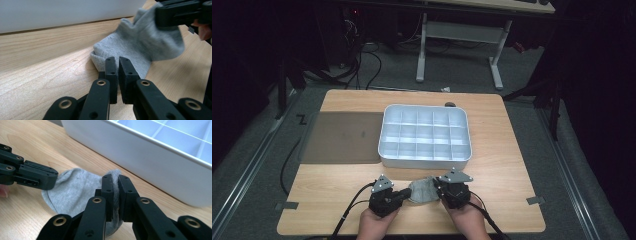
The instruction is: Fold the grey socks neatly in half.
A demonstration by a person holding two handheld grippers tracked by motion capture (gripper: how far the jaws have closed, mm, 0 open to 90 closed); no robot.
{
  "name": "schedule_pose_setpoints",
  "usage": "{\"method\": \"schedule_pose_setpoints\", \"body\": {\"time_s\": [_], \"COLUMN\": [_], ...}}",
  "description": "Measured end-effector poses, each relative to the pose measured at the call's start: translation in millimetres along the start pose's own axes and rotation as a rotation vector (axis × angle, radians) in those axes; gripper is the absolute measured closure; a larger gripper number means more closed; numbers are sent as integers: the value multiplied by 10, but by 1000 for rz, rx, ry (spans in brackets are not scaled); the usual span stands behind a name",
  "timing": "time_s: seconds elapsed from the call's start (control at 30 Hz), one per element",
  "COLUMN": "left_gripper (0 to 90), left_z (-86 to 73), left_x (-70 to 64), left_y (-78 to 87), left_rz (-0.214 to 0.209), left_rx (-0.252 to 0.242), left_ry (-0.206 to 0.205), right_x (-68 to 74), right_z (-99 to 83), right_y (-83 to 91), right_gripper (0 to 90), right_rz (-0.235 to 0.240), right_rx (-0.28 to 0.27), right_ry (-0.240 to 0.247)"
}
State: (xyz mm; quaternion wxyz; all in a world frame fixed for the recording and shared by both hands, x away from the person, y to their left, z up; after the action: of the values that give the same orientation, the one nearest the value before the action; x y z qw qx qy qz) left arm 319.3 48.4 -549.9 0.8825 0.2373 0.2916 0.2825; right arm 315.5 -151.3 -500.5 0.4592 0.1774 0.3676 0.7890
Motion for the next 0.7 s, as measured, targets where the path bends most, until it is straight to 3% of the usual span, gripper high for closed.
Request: {"method": "schedule_pose_setpoints", "body": {"time_s": [0.17,0.37,0.53,0.57,0.67,0.7], "left_gripper": [859,857,857,857,856,856], "left_z": [-4,-7,-8,-9,-9,-9], "left_x": [-5,-9,-15,-17,-18,-17], "left_y": [-11,-22,-24,-25,-26,-25], "left_rz": [1,-10,-10,-8,-7,-6], "left_rx": [3,14,18,17,17,17], "left_ry": [-6,-11,-17,-21,-22,-22], "right_x": [93,226,296,331,347,355], "right_z": [36,71,105,122,141,177], "right_y": [-117,-281,-309,-325,-315,-252], "right_gripper": [839,834,826,802,761,739], "right_rz": [6,54,86,112,130,147], "right_rx": [21,30,23,23,13,-13], "right_ry": [21,24,28,33,35,32]}}
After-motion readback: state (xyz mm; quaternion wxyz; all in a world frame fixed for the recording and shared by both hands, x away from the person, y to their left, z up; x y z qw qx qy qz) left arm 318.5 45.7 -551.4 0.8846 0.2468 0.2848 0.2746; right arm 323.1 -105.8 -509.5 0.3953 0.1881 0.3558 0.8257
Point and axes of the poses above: each handheld gripper's, and its own axes: y roughly backward along the jaws, z roughly out of its top, x roughly to its left, the point moved 3 cm from there along -y, roughly forward along the jaws, and after that the axes turned 6 degrees about x, right-handed, at the moved point
